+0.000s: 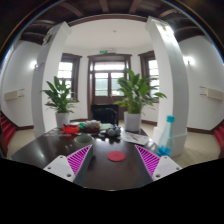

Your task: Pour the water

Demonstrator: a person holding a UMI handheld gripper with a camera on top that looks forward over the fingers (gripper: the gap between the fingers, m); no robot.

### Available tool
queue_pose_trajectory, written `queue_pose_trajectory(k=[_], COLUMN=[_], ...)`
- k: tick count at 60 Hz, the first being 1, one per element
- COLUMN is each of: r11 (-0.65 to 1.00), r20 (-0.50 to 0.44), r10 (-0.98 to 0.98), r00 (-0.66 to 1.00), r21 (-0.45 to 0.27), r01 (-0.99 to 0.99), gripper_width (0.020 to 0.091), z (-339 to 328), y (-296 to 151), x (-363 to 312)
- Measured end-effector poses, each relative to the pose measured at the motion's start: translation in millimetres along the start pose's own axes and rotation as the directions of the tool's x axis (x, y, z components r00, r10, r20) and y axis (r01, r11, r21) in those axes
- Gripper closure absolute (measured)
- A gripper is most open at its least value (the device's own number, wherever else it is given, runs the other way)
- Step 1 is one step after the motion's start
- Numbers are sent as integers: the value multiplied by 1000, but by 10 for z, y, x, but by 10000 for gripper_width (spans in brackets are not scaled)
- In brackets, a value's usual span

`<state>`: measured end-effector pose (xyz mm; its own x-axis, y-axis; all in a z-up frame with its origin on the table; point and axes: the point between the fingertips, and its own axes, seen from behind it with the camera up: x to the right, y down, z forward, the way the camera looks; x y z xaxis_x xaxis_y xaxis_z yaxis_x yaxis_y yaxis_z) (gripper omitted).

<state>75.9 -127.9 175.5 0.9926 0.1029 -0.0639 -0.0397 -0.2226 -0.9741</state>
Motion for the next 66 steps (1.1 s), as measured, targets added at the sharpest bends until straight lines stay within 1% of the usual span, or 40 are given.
queue_pose_trajectory(k=[7,13,20,23,30,34,36,41,42,43,47,48,50,52,53,54,57,59,60,61,62,66], r11=[1000,1000,1000,1000,997,997,998,1000,1000,1000,1000,999,999,999,999,999,999,999,999,1000,1000,1000], r20=[-99,-182,-236,-236,-200,-190,-192,-188,-191,-194,-181,-181,-187,-190,-192,-194,-196,-200,-201,-205,-210,-218], r10=[13,-3,6,28,75,72,65,30,22,14,-16,-26,-38,-39,-38,-37,-32,-32,-29,-20,-16,-13], r00=[995,983,972,971,977,979,979,982,981,981,983,983,982,981,981,980,980,979,979,978,978,976], r21=[-26,-24,-7,1,2,-8,-7,3,7,9,6,17,13,11,10,6,8,7,9,8,10,11], r01=[-15,-2,-8,-29,-76,-75,-68,-30,-21,-12,17,30,41,42,41,39,34,34,31,23,18,16], gripper_width=[263,262,266,265,264,264,275,339,367,417,567,570,589,599,619,630,682,687,741,733,760,761], z=[-167,-251,-141,-26,207,331,373,409,420,433,457,517,515,530,539,591,619,625,623,614,607,572], y=[138,127,32,-2,55,52,25,-19,-38,-54,-75,55,66,69,72,-63,-48,-23,-17,-7,-3,47], x=[478,903,1236,1299,1383,1358,1325,1268,1264,1253,1172,1260,1240,1222,1222,1202,1174,1189,1201,1225,1245,1290])
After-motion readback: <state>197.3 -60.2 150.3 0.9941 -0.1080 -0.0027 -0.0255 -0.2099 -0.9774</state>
